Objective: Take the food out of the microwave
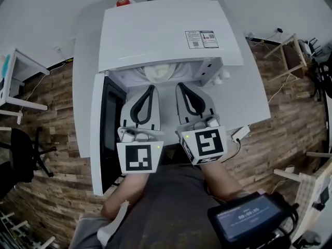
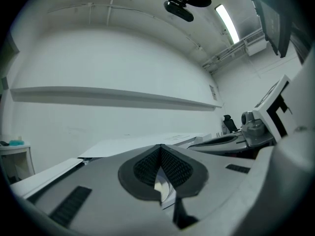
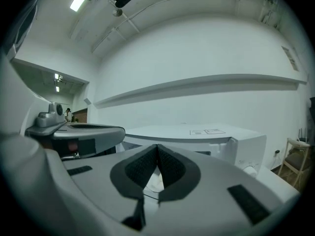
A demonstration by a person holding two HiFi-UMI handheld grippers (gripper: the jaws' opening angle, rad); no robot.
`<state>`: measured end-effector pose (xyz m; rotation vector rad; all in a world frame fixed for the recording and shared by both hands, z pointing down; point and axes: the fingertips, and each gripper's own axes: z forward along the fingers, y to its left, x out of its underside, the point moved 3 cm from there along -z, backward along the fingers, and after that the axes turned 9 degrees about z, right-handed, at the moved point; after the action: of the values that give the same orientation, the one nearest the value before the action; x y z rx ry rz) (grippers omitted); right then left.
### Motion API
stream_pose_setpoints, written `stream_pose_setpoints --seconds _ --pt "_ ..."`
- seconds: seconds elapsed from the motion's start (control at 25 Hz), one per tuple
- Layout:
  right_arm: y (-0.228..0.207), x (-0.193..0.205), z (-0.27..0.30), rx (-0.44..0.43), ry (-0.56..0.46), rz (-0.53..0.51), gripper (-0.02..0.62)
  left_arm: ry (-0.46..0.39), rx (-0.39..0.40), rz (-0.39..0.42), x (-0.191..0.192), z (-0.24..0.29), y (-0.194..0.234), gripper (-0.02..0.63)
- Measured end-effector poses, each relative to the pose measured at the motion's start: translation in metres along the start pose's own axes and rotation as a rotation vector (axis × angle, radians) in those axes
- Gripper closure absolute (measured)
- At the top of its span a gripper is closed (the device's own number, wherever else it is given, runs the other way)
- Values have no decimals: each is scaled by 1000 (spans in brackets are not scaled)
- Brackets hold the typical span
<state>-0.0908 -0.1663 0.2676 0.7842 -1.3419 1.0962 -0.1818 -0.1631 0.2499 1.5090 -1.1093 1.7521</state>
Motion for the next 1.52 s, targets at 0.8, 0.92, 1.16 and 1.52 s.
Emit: stream_pose_setpoints --seconds 0.8,0.92,1.16,1.52 --pt "-27 97 48 -76 43 -5 589 22 -88 15 103 37 -4 600" --pt "-29 118 58 -90 60 3 589 33 -98 19 122 41 -6 600" --pt "-23 149 79 -133 97 10 589 61 -141 -5 156 43 2 600" --pt "-25 161 88 -158 216 223 588 102 -150 -52 152 49 8 600"
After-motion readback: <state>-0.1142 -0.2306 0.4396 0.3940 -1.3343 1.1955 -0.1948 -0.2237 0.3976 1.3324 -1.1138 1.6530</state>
